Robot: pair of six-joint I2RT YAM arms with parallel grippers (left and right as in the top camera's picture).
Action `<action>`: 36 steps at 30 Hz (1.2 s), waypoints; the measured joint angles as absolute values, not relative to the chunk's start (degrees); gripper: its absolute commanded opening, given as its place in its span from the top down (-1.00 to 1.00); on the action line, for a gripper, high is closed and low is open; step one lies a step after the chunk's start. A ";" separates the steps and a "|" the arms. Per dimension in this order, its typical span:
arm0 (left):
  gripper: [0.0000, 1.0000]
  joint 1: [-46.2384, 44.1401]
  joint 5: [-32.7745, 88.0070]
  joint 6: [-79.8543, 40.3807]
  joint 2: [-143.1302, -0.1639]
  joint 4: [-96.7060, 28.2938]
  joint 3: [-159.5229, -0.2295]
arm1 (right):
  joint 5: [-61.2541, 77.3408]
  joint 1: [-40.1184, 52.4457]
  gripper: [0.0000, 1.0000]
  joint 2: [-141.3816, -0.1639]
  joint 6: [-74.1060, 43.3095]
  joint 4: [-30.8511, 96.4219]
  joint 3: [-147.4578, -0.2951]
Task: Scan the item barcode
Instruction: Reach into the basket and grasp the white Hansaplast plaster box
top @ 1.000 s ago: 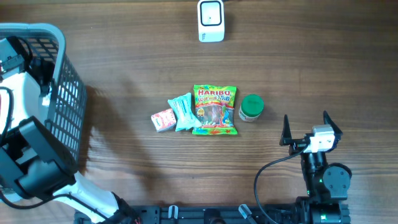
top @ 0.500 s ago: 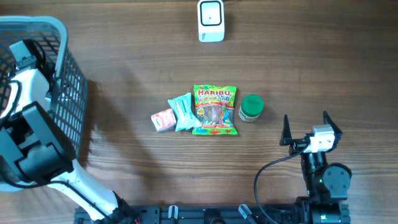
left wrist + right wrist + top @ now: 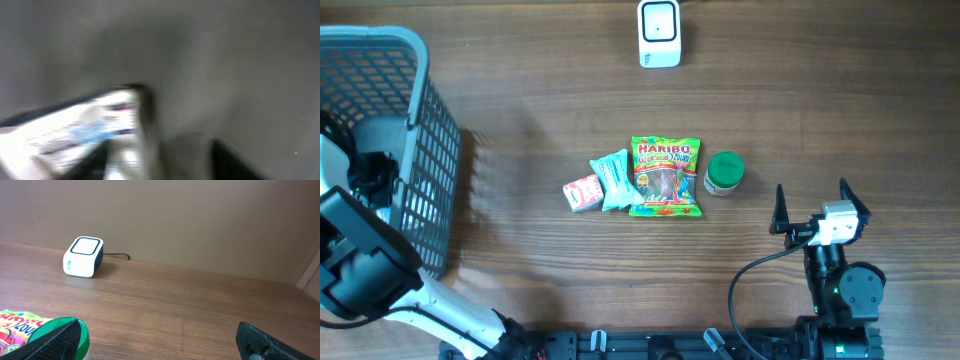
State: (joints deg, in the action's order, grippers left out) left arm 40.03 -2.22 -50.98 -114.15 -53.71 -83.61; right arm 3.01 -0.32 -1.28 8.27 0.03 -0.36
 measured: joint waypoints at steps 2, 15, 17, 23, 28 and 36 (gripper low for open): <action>-1.00 40.03 -1.61 -51.77 -113.03 -53.52 -83.18 | 3.01 -0.32 -1.00 -1.28 8.27 0.03 -0.36; -1.00 36.29 -0.97 -53.32 -95.92 -58.87 -82.13 | 3.01 -0.32 -1.00 -1.28 8.27 0.03 -0.36; -1.00 35.20 -0.95 -53.74 -96.44 -59.35 -81.82 | 3.01 -0.32 -1.00 -1.28 8.27 0.03 -0.36; -1.00 34.22 -0.99 -57.21 -99.42 -59.24 -78.37 | 3.01 -0.32 -1.00 -1.28 8.27 0.03 -0.36; -1.00 34.22 -4.14 -57.91 -99.98 -58.35 -74.30 | 3.01 -0.32 -1.00 -1.28 8.27 0.03 -0.36; -1.00 34.22 -6.22 -58.00 -99.98 -58.11 -73.54 | 3.01 -0.32 -0.99 -1.28 8.27 0.03 -0.36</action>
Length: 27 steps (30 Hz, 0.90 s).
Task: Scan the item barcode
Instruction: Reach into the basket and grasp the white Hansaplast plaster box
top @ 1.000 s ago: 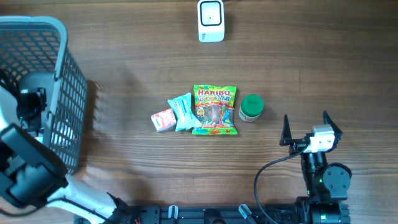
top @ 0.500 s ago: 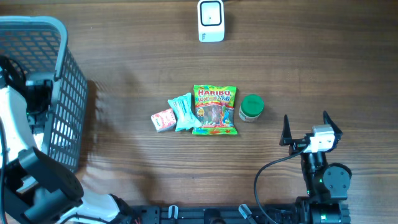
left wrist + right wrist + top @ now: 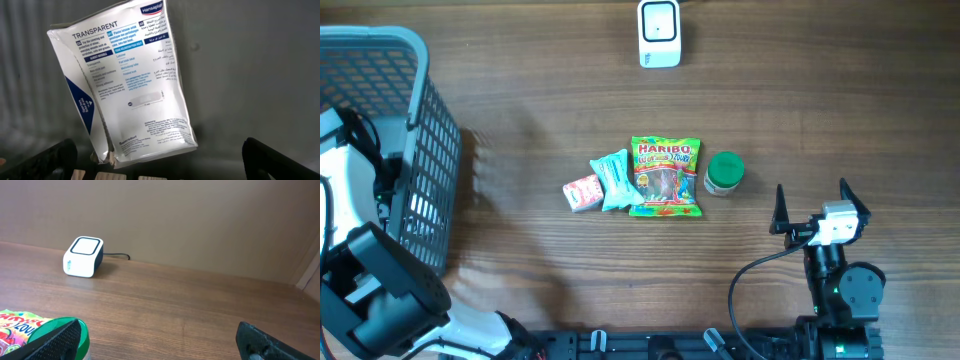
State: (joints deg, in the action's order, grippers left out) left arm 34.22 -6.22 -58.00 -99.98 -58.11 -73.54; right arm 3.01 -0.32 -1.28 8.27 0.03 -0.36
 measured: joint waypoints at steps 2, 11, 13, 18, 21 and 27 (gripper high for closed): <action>-1.00 34.22 -6.24 -58.02 -99.98 -58.46 -73.47 | 3.01 -0.32 -1.00 -1.28 8.27 0.03 -0.36; -1.00 34.24 -7.68 -60.36 -100.47 -45.15 -62.98 | 3.01 -0.32 -1.00 -1.28 8.27 0.03 -0.36; -1.00 34.24 -7.97 -60.42 -100.36 -44.03 -62.24 | 3.01 -0.32 -0.99 -1.28 8.27 0.05 -0.36; -0.58 34.22 -8.38 -60.86 -99.50 -43.05 -61.06 | 3.01 -0.32 -0.99 -1.28 8.27 0.03 -0.36; -0.01 34.30 -9.41 -61.06 -99.44 -43.16 -60.66 | 3.01 -0.32 -1.00 -1.28 8.27 0.03 -0.36; 0.55 34.50 -9.91 -58.06 -99.20 -42.85 -60.66 | 3.01 -0.32 -1.00 -1.28 8.27 0.03 -0.36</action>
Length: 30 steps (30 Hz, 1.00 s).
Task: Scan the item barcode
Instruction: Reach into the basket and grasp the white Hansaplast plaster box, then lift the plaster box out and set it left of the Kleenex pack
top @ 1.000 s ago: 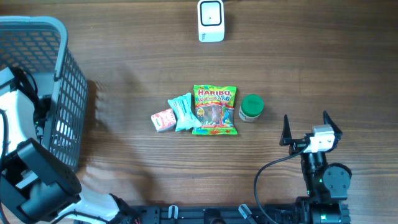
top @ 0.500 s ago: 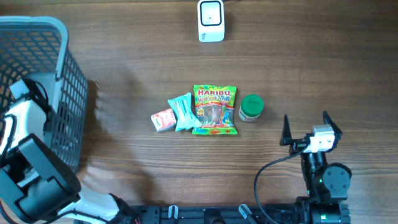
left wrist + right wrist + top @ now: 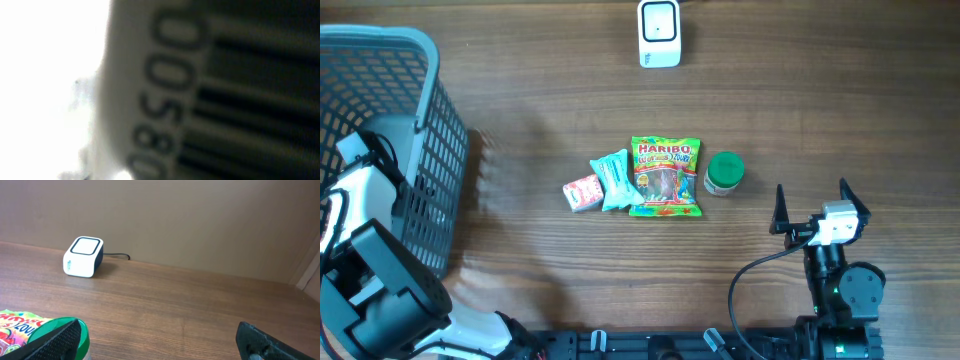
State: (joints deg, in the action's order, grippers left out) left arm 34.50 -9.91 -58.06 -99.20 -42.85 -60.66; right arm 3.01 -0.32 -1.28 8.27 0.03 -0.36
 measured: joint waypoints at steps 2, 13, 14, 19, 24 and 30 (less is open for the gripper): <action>0.63 34.48 -9.37 -56.90 -99.07 -43.35 -61.30 | 3.01 -0.32 -1.00 -1.28 8.27 0.03 -0.36; 0.68 34.48 -8.67 -53.80 -86.65 -51.72 -79.20 | 3.01 -0.32 -0.99 -1.28 8.27 0.05 -0.36; 0.68 34.48 -8.32 -53.74 -85.58 -52.18 -81.06 | 3.01 -0.32 -1.00 -1.28 8.27 0.03 -0.36; 0.65 34.28 -0.89 -53.65 -77.76 -52.34 -88.92 | 3.01 -0.32 -1.00 -1.28 8.27 0.03 -0.36; 0.61 28.05 5.78 -53.65 -68.36 -50.74 -91.26 | 3.01 -0.32 -1.00 -1.28 8.27 0.03 -0.36; 0.56 4.56 2.87 -52.16 -68.88 -59.53 -91.92 | 3.01 -0.32 -0.99 -1.26 8.27 0.05 -0.36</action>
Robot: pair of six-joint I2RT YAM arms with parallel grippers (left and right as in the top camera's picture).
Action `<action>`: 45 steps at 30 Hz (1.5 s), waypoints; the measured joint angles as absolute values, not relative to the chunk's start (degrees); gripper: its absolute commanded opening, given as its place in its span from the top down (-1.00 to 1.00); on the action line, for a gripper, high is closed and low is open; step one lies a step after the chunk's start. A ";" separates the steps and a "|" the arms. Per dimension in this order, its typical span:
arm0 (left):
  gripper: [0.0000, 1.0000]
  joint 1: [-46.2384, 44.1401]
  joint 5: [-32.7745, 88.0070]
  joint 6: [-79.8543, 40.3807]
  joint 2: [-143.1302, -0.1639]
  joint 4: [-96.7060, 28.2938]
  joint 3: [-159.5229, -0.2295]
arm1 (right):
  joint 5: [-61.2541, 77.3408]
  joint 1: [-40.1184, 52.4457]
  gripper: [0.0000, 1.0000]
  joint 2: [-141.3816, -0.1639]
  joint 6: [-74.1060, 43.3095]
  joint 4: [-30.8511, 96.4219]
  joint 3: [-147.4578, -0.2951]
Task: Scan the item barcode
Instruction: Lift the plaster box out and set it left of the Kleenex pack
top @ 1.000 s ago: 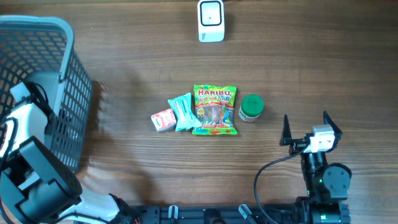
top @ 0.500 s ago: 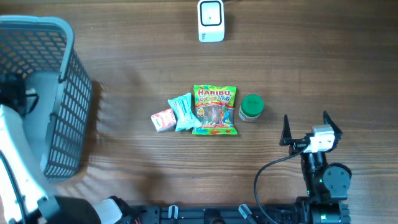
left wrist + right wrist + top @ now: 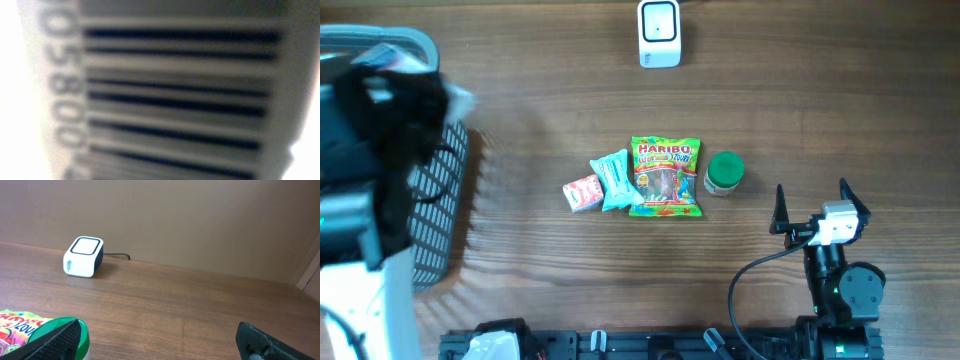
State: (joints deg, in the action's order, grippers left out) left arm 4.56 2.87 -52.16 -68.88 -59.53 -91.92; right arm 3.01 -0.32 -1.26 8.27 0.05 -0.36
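Observation:
A blurred barcode on a white pouch (image 3: pixel 175 95) fills the left wrist view, pressed close to the lens and hiding the fingers. From overhead, my left arm looms large and blurred above the grey basket (image 3: pixel 438 215) at the far left, and a white corner of the pouch (image 3: pixel 461 98) sticks out beside it. The white scanner box (image 3: pixel 659 33) stands at the table's back edge, also seen as the scanner (image 3: pixel 83 257) in the right wrist view. At the front right, my right gripper (image 3: pixel 810 213) rests open and holds nothing.
In the table's middle lie a Haribo bag (image 3: pixel 665 177), a green-lidded jar (image 3: pixel 724 173), a teal packet (image 3: pixel 615 181) and a small red-and-white pack (image 3: pixel 582 192). The jar's green lid (image 3: pixel 60 330) sits just by my right gripper's left finger.
My left arm was low inside the basket and now stands high above its rim, near the overhead camera. The pouch's barcode still fills its wrist view, turned a little. The right arm is unchanged.
The left wrist view was first a blur inside the basket. Then it showed a white Hansaplast pouch lying whole on the basket floor. Then the pouch's barcode filled the lens, and it remains there now with the arm up above the basket.

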 measured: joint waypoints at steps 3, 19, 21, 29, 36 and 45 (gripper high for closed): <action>0.56 -7.51 -7.64 -51.13 -76.38 -69.67 -92.18 | 3.01 -0.32 -0.99 -1.28 8.27 0.01 -0.36; 0.48 -19.29 -23.42 -50.04 -116.88 -79.50 -92.09 | 3.01 -0.32 -1.00 -1.28 8.27 0.03 -0.36; 0.43 -19.57 -23.64 -50.04 -118.32 -79.09 -92.09 | 3.01 -0.32 -0.99 -1.28 8.27 0.03 -0.36; -0.68 -19.88 -24.14 -50.22 -120.46 -72.75 -87.94 | 3.01 -0.32 -0.99 -1.28 8.27 0.05 -0.36; -1.00 -19.88 -24.86 -50.87 -120.44 -72.95 -84.64 | 3.01 -0.32 -0.99 -1.28 8.27 0.03 -0.36; -1.00 -19.88 -25.52 -50.17 -100.49 -76.38 -109.89 | 3.01 -0.32 -0.99 -1.28 8.27 0.03 -0.36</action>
State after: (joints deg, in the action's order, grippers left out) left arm -19.88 -25.52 -50.17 -100.49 -76.38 -109.89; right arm 3.01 -0.32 -1.28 8.27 0.03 -0.36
